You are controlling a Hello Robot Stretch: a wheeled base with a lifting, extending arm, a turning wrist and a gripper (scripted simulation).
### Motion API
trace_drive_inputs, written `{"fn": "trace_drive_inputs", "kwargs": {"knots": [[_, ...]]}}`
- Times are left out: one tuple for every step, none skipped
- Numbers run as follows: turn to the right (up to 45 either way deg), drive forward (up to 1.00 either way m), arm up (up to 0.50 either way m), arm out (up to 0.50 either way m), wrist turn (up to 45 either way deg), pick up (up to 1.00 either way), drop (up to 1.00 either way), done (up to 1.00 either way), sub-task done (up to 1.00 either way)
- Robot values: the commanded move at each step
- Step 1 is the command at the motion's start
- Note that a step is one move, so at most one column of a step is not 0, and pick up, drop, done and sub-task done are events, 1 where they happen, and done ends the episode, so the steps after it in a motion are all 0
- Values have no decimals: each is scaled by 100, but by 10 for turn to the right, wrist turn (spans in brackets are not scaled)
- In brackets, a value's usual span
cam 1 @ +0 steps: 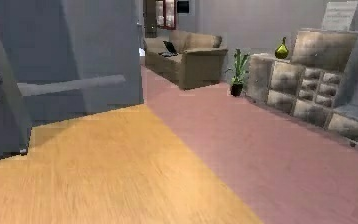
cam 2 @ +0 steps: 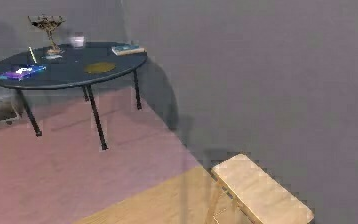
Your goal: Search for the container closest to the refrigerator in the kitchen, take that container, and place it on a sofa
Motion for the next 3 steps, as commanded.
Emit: {"fn": "trace_drive_inputs", "kwargs": {"knots": [[-330, 0, 0, 0, 0, 0, 0, 0, 0], [0, 100, 0, 0, 0, 0, 0, 0, 0], [0, 80, 0, 0, 0, 0, 0, 0, 0]]}}
